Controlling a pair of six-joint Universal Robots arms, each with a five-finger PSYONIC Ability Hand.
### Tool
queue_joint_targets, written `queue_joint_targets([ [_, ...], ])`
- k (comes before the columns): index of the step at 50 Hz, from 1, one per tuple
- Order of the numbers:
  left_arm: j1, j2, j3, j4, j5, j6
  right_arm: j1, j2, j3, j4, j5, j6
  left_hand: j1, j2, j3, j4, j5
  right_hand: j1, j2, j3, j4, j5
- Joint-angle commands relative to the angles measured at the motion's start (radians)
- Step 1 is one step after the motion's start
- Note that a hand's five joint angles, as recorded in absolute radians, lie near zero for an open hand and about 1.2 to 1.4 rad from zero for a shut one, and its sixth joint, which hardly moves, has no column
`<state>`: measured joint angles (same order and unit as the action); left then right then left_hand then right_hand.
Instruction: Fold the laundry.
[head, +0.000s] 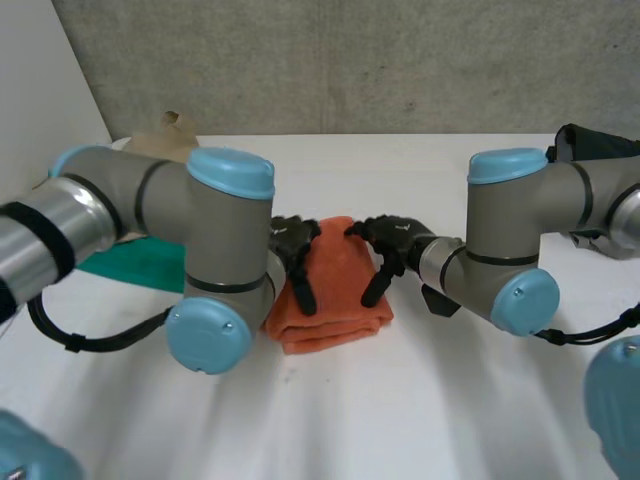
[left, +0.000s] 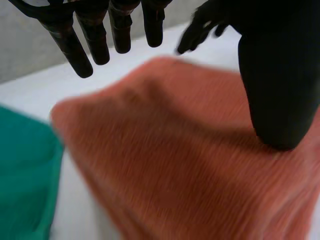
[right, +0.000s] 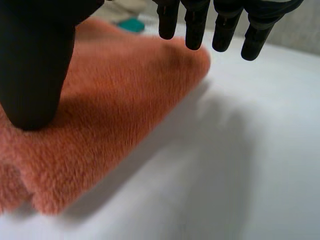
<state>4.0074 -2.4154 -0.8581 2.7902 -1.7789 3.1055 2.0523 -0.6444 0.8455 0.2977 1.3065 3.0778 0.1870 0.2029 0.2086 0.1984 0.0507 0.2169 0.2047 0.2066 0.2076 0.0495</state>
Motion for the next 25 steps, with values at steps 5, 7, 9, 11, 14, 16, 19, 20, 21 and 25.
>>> queue_joint_targets([
  [5, 0.044, -0.062, 0.057, -0.098, -0.151, 0.199, 0.005, 0.016, -0.034, 0.031, 0.085, -0.181, -0.013, -0.028, -0.034, -0.024, -0.051, -0.042, -0.03, -0.032, -0.033, -0.049],
  [7, 0.044, -0.045, 0.053, -0.104, -0.14, 0.199, 0.015, 0.005, -0.026, 0.011, 0.094, -0.201, -0.013, -0.028, -0.034, -0.024, -0.051, -0.042, -0.03, -0.032, -0.033, -0.049],
  [9, 0.044, -0.009, 0.047, -0.106, -0.114, 0.196, 0.034, -0.02, -0.01, -0.014, 0.111, -0.234, -0.013, -0.028, -0.034, -0.024, -0.051, -0.042, -0.03, -0.032, -0.033, -0.049],
  [11, 0.044, 0.024, 0.041, -0.106, -0.094, 0.196, 0.048, -0.038, 0.006, -0.034, 0.129, -0.264, -0.013, -0.028, -0.034, -0.024, -0.051, -0.042, -0.03, -0.032, -0.033, -0.049],
  [14, 0.044, 0.094, 0.031, -0.104, -0.045, 0.202, 0.075, -0.086, 0.053, -0.093, 0.178, -0.341, -0.013, -0.028, -0.034, -0.024, -0.051, -0.042, -0.03, -0.032, -0.033, -0.049],
  [16, 0.045, 0.133, 0.028, -0.104, -0.019, 0.203, 0.089, -0.116, 0.089, -0.135, 0.204, -0.376, -0.013, -0.028, -0.034, -0.024, -0.051, -0.042, -0.03, -0.032, -0.033, -0.049],
  [19, 0.055, 0.211, 0.027, -0.101, 0.039, 0.211, 0.127, -0.191, 0.188, -0.234, 0.247, -0.436, -0.013, -0.028, -0.034, -0.024, -0.051, -0.042, -0.03, -0.032, -0.033, -0.049],
  [20, 0.061, 0.249, 0.027, -0.098, 0.077, 0.214, 0.149, -0.23, 0.252, -0.294, 0.26, -0.454, -0.013, -0.028, -0.034, -0.024, -0.051, -0.042, -0.03, -0.032, -0.033, -0.049],
  [21, 0.065, 0.268, 0.027, -0.095, 0.102, 0.217, 0.158, -0.248, 0.286, -0.328, 0.263, -0.462, -0.013, -0.028, -0.034, -0.024, -0.051, -0.042, -0.03, -0.032, -0.033, -0.049],
  [25, 0.081, 0.357, 0.011, -0.074, 0.286, 0.223, 0.201, -0.334, 0.475, -0.497, 0.257, -0.464, -0.013, -0.028, -0.034, -0.024, -0.051, -0.042, -0.03, -0.032, -0.033, -0.049],
])
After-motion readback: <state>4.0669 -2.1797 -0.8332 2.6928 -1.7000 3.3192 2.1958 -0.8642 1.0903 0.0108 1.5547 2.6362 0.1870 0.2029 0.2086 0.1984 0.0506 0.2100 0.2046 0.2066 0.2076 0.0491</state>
